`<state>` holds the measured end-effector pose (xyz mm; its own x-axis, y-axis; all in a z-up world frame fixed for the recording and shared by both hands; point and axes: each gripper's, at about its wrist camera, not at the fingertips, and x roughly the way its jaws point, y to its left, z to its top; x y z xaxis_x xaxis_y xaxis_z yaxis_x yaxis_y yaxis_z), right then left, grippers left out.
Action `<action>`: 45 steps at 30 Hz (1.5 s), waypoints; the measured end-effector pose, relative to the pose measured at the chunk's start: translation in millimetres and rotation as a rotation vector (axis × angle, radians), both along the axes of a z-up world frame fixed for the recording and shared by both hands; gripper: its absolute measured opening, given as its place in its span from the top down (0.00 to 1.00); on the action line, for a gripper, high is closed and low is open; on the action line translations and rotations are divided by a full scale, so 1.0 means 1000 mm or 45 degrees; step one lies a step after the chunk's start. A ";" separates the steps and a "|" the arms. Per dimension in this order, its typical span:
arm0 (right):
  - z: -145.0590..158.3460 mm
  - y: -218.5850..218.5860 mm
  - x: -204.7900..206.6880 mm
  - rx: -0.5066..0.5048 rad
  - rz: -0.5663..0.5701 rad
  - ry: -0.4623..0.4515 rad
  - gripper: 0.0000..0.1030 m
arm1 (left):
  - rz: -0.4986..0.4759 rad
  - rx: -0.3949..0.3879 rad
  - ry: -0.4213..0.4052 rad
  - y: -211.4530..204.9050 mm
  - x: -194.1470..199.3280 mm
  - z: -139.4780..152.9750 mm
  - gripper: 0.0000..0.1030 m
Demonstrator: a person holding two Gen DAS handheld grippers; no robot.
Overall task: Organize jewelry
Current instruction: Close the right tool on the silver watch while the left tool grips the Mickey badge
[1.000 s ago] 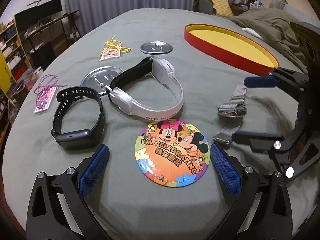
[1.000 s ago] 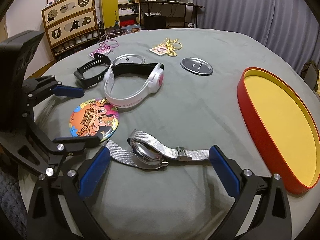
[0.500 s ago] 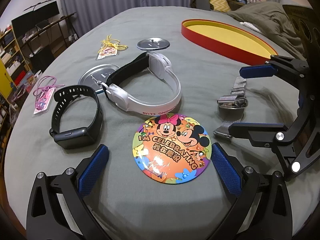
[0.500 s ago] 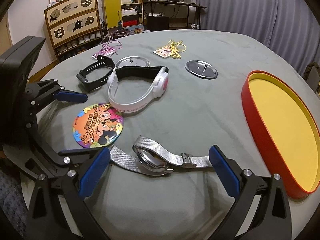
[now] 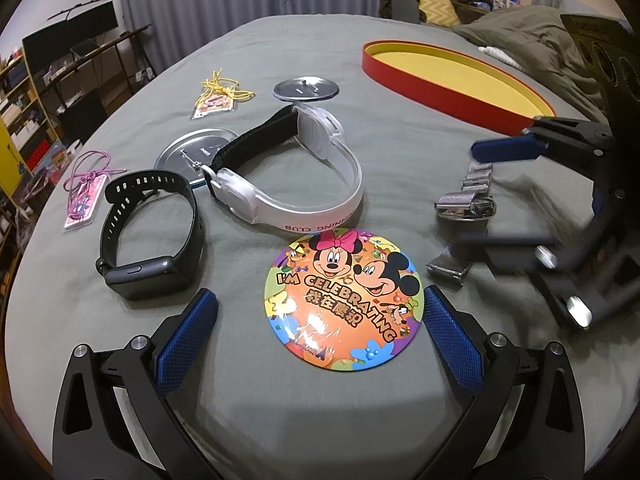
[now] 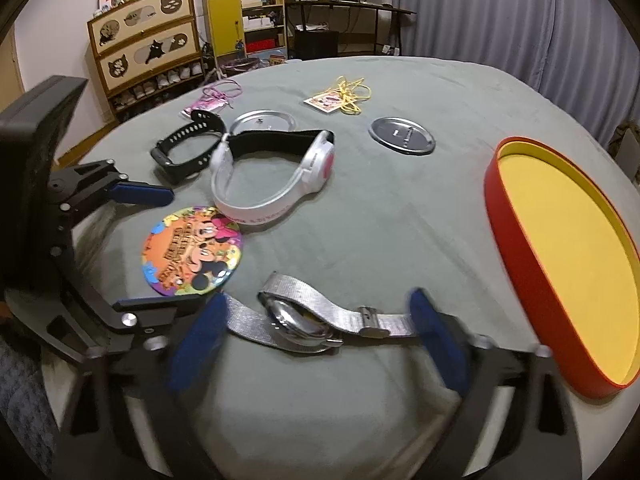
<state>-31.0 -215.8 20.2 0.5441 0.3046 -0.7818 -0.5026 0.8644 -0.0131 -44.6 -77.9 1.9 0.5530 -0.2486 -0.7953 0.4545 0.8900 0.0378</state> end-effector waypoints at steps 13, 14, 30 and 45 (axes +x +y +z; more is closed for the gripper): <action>-0.003 -0.001 0.001 -0.009 0.021 0.002 0.53 | 0.001 0.001 -0.006 0.000 -0.001 0.001 0.05; -0.002 -0.001 0.001 0.003 0.032 0.003 0.60 | 0.002 0.001 -0.009 0.000 -0.001 0.001 0.05; 0.001 -0.002 0.000 0.057 0.056 0.015 0.73 | 0.023 -0.038 -0.035 0.005 0.001 0.006 0.26; 0.000 -0.004 -0.001 0.079 0.046 0.019 0.73 | -0.049 -0.107 0.040 0.006 0.008 0.000 0.06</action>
